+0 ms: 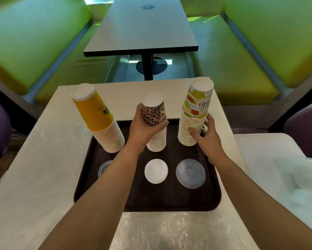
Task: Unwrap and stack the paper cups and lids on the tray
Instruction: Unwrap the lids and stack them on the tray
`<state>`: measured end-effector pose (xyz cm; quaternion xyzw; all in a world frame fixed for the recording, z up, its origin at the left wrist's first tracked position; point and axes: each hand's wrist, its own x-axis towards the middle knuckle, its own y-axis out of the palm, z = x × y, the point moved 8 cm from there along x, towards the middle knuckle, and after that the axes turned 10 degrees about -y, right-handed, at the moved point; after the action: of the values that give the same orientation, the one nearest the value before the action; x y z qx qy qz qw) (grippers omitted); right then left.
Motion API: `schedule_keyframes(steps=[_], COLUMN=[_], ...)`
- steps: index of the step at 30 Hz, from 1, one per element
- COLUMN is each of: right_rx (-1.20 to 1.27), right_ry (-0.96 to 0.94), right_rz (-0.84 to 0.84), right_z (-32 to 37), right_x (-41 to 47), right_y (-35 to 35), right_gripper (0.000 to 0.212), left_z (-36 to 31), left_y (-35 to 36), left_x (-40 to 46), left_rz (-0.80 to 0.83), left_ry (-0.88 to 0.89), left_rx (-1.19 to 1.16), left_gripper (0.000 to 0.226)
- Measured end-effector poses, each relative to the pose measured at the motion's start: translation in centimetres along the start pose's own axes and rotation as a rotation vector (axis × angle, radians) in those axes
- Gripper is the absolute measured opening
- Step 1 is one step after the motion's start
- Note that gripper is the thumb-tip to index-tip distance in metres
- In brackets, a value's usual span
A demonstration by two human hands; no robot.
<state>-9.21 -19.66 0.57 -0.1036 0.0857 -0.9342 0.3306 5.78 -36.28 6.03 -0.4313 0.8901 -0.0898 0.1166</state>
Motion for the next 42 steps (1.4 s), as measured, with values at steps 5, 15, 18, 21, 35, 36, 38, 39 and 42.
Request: schedule_keyframes(steps=[5, 15, 18, 21, 35, 36, 38, 39, 42], right_rx=[0.009, 0.076, -0.01, -0.081, -0.195, -0.202, -0.226, -0.235, -0.24], right_ry=[-0.039, -0.079, -0.186, -0.284, -0.139, -0.148, -0.158, -0.161, -0.192], right_rz=[0.014, 0.055, -0.067, 0.047, -0.081, -0.086, -0.107, -0.122, -0.167], right_z=[0.0, 0.4, 0.7, 1.1, 2.0, 2.1, 2.3, 2.3, 2.3], right_x=[0.8, 0.9, -1.7, -4.1, -4.2, -4.2, -4.3, -4.4, -4.7], right_y=[1.2, 3.4, 2.8, 4.9, 6.6, 6.4, 5.9, 5.6, 4.6], right_gripper=[0.074, 0.066, 0.061, 0.072, 0.096, 0.096, 0.095, 0.095, 0.094], left_z=[0.8, 0.6, 0.6, 0.5, -0.2, -0.2, 0.1, 0.2, 0.3], left_y=[0.1, 0.7, 0.9, 1.3, 2.6, 2.5, 2.4, 2.5, 2.5], left_x=[-0.4, -2.3, -2.8, -3.6, -5.7, -5.6, -5.2, -4.9, -3.9], left_rz=[0.018, 0.03, 0.051, 0.102, 0.252, 0.24, 0.21, 0.197, 0.146], left_ry=[-0.026, -0.032, -0.063, -0.124, -0.216, -0.218, -0.222, -0.23, -0.232], left_rx=[-0.036, -0.049, -0.055, -0.121, -0.191, -0.189, -0.18, -0.164, -0.124], left_gripper=[0.075, 0.07, 0.068, 0.078, 0.053, 0.055, 0.069, 0.077, 0.083])
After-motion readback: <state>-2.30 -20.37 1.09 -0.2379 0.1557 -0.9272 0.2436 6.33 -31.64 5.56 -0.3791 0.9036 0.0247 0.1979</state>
